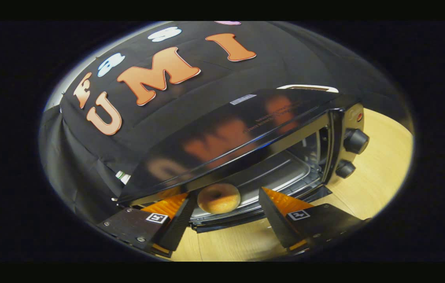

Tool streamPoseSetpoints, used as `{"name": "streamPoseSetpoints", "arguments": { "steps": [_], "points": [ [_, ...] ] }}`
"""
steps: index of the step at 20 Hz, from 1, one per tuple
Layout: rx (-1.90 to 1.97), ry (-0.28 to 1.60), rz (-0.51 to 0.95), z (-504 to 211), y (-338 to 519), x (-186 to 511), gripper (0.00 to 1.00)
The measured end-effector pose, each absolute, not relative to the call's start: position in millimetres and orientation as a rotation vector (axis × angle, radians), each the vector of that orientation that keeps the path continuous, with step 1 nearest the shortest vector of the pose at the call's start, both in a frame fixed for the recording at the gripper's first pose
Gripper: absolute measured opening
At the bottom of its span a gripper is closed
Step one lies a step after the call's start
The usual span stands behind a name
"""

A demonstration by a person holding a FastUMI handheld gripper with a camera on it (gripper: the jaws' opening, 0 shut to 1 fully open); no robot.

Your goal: Open the toaster oven, put the food inside, and close the toaster oven door.

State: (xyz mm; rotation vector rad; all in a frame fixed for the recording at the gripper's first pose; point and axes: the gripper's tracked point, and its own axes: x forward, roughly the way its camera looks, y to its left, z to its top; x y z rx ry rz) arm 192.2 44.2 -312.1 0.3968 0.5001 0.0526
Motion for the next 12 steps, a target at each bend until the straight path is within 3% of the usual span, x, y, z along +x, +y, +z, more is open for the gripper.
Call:
{"name": "streamPoseSetpoints", "arguments": {
  "steps": [3, 12],
  "points": [
    [0.341, 0.490, 0.052, -305.0, 39.4, 177.9, 0.99],
    [0.095, 0.467, 0.036, -286.3, 11.6, 110.4, 0.98]
  ]
}}
